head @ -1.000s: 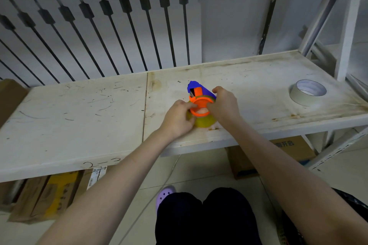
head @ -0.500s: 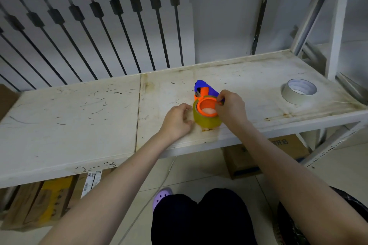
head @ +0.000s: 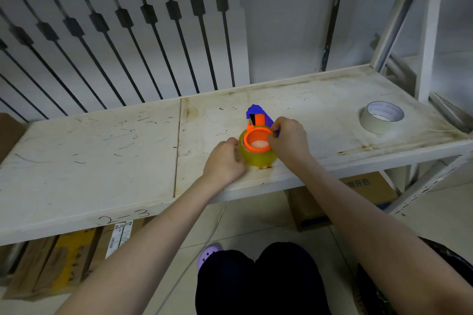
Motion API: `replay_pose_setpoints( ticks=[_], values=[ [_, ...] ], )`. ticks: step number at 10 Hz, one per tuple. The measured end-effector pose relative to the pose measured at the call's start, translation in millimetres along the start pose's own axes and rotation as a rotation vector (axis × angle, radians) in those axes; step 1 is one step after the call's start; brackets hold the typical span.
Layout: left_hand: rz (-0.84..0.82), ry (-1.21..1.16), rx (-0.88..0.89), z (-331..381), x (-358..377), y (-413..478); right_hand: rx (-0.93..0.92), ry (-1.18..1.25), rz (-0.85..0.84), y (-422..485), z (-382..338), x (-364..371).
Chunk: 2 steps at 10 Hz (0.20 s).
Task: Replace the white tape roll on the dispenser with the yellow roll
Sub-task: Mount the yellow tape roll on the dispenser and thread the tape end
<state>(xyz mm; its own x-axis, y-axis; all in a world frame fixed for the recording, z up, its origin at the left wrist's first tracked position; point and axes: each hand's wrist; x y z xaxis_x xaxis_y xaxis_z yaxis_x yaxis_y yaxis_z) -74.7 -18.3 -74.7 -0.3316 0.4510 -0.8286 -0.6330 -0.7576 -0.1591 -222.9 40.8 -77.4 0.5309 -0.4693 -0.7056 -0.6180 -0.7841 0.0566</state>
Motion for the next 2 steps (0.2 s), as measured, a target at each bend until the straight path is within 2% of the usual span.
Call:
replay_pose_setpoints(
  ticks=[1,2],
  values=[
    [-0.072,-0.049,0.044,0.6,-3.5,-5.9,0.027,-0.046,-0.022,0.2,-3.6,3.4],
    [-0.101,-0.084,0.054,1.4,-7.2,-5.7,0.037,-0.142,0.024,-3.2,-8.4,3.8]
  ],
)
Point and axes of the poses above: each hand's wrist, its own y-axis towards the middle knuckle, its own x-axis out of the palm, z = x × y, and after that the axes turned 8 degrees about -z, right-handed
